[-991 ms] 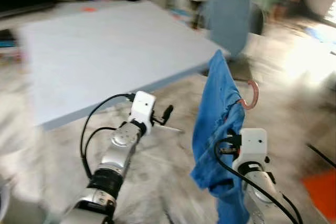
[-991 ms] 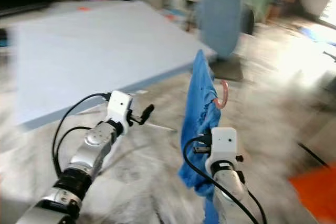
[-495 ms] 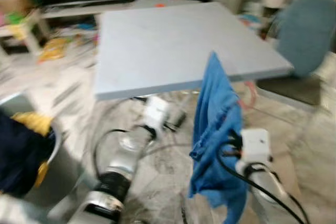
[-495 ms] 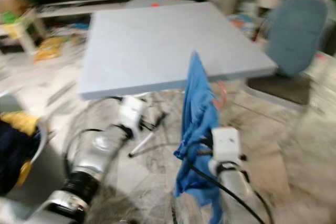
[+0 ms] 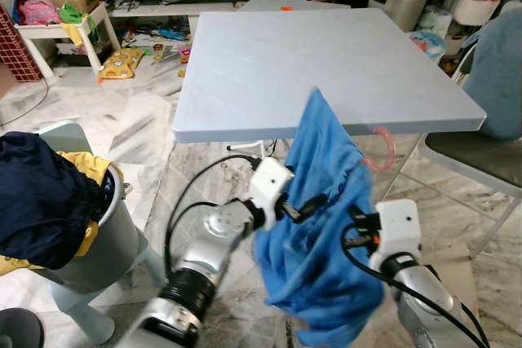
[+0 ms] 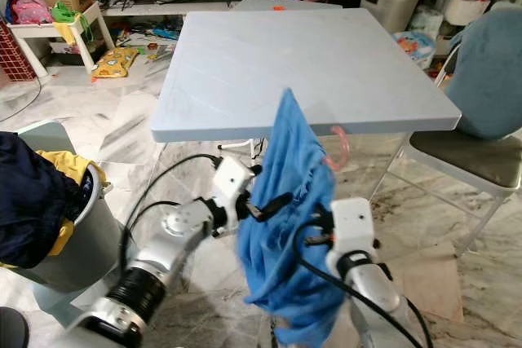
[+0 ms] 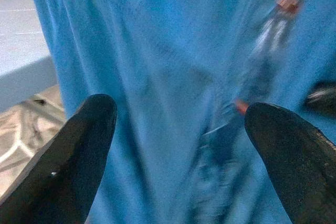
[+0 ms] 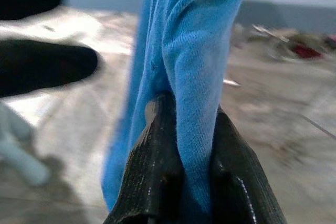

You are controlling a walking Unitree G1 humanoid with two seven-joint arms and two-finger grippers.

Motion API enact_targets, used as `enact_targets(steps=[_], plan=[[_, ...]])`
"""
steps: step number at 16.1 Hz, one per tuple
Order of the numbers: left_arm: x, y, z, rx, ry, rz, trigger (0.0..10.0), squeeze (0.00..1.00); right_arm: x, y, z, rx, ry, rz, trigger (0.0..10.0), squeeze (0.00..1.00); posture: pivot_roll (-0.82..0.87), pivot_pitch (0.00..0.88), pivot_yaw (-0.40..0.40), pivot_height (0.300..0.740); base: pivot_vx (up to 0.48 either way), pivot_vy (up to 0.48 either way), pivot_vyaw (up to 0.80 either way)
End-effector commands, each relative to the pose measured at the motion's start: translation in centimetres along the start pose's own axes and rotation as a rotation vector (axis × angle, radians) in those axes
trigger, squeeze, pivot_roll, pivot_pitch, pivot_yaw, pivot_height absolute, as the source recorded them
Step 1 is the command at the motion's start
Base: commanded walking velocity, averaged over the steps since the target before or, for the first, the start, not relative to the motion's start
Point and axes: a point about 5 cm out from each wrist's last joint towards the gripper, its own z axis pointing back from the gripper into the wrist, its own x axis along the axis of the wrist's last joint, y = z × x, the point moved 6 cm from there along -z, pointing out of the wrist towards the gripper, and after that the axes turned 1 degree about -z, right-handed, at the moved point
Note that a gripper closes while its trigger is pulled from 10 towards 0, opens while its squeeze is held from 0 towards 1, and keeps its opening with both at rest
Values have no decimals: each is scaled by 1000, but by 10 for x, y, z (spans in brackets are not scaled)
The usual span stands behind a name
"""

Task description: Hang hanger

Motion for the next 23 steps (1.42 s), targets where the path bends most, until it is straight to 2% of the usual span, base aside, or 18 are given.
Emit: enact_targets(steps=[1, 3, 5, 6, 7, 8, 9, 11, 14, 19, 23], plan=[[3, 1, -2, -12, 1, -4, 10000, 0, 21, 9, 3, 60, -59, -22, 10000, 0, -55, 0, -31, 740, 0, 0, 0], [2, 1, -2, -15, 1, -1, 10000, 0, 32, 20, 10, 148, -68, -44, 10000, 0, -58, 0, -29, 740, 0, 0, 0], [3, 2, -3, -8, -1, -7, 10000, 0, 39, 32, 22, 262, -58, -11, 10000, 0, -60, 0, -29, 740, 0, 0, 0], [4, 3, -2, -2, -9, -12, 9020, 0, 38, 34, 25, 287, -49, 1, 10000, 0, -63, 0, -29, 740, 0, 0, 0], [6, 5, -2, 7, -26, -19, 3608, 0, 37, 35, 28, 308, -34, 16, 10000, 0, -64, 0, -29, 740, 0, 0, 0], [8, 6, -2, 14, -37, -19, 0, 0, 34, 33, 29, 306, -18, 33, 10000, 0, -64, 0, -29, 740, 0, 0, 0], [10, 8, -2, 23, -42, -24, 0, 0, 29, 28, 29, 292, 10, 39, 10000, 0, -63, 0, -29, 740, 0, 0, 0], [8, 9, -1, 24, -35, -26, 0, 0, 31, 29, 32, 312, 20, 45, 10000, 0, -61, 0, -31, 740, 0, 0, 0], [5, 12, 1, 24, -26, -35, 0, 0, 27, 12, 32, 265, 57, 106, 10000, 0, -61, 0, -27, 740, 0, 0, 0], [2, 27, 6, 85, -7, -45, 0, 0, 17, 6, 36, 272, 106, 162, 10000, 0, -59, 0, -26, 740, 0, 0, 0], [4, 49, 9, 209, 2, -69, 0, 0, 10, -1, 40, 273, 140, 212, 10000, 0, -58, 0, -23, 740, 0, 0, 0]])
